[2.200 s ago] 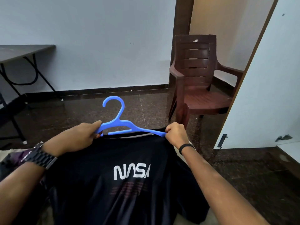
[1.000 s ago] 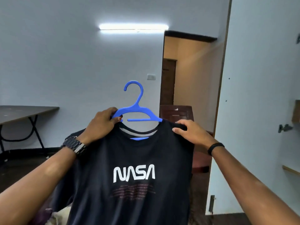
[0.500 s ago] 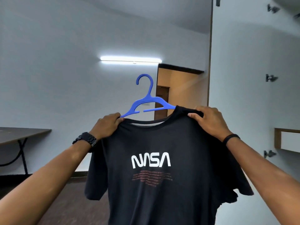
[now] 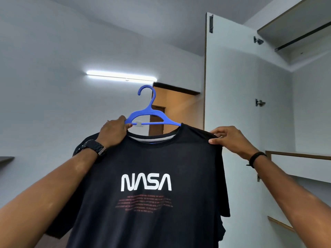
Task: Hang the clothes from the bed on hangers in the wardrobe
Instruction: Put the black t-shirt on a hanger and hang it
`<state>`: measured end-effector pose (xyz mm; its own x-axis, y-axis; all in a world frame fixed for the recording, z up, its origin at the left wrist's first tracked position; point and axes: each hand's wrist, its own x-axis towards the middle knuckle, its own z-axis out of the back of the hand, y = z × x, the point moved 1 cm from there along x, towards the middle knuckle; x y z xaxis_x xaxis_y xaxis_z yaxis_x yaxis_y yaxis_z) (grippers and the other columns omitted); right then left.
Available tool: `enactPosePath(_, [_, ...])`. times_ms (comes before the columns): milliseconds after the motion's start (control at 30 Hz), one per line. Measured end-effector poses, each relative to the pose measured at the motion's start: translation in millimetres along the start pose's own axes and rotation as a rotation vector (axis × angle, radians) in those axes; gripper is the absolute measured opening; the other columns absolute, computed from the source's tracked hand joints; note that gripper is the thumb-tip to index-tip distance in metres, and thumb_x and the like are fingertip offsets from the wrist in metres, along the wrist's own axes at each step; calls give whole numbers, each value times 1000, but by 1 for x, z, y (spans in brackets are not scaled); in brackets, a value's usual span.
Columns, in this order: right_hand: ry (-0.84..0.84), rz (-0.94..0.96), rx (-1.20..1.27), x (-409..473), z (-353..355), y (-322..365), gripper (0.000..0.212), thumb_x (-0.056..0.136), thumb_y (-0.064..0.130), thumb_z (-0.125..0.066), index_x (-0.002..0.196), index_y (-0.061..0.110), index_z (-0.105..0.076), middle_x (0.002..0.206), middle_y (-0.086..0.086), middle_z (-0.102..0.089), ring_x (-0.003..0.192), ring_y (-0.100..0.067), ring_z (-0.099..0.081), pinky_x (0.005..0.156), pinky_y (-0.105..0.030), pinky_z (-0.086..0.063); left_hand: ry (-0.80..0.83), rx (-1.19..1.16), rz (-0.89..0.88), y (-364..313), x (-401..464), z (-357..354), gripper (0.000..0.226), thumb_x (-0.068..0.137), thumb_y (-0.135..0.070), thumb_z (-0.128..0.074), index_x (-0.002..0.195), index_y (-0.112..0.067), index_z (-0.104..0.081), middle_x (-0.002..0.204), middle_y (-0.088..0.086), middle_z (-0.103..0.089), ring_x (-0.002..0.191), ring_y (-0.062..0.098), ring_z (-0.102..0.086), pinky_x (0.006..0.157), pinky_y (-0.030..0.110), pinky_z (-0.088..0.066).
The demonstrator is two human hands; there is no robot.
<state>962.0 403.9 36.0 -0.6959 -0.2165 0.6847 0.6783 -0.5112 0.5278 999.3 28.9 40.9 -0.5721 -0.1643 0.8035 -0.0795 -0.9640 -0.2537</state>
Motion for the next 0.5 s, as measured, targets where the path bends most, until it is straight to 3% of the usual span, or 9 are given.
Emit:
enactPosePath(100, [38,-70,19,-1,20,-4,21,79,7,-76,100,7,-72,98,-10,-72,96,-23,-67,90,-34,-53,0,20,-16,-11,6,1,34,102,-37,-37,106,-5,-47,96,19,-63,87,38,-55,76,40,-36])
enactPosePath(200, [224,-189,111,-2,38,-9,23,84,2,-69,107,1,-67,105,-15,-70,99,-27,-66,92,-36,-52,-18,-11,-20,-23,10,0,31,103,-36,-36,104,-6,-45,92,18,-61,81,35,-53,78,41,-36])
enactPosePath(267, [248,-210,60,0,51,-9,34,88,12,-67,121,11,-59,118,-10,-64,111,-24,-59,97,-37,-45,-45,-51,-9,-27,12,-3,28,103,-33,-36,102,-6,-44,85,15,-59,81,36,-53,84,43,-36])
enactPosePath(367, [41,-79,-45,6,74,-2,47,90,34,-63,134,21,-50,132,-2,-50,123,-21,-49,100,-35,-38,-93,-83,-12,-36,18,-8,21,104,-30,-34,98,-10,-38,69,4,-50,70,29,-46,110,49,-23])
enactPosePath(500, [117,11,-77,4,85,14,56,78,52,-63,127,26,-55,121,4,-61,113,-15,-59,95,-31,-46,-135,-137,-74,-65,26,-20,19,103,-28,-35,99,-10,-40,68,3,-53,76,32,-55,117,50,-7])
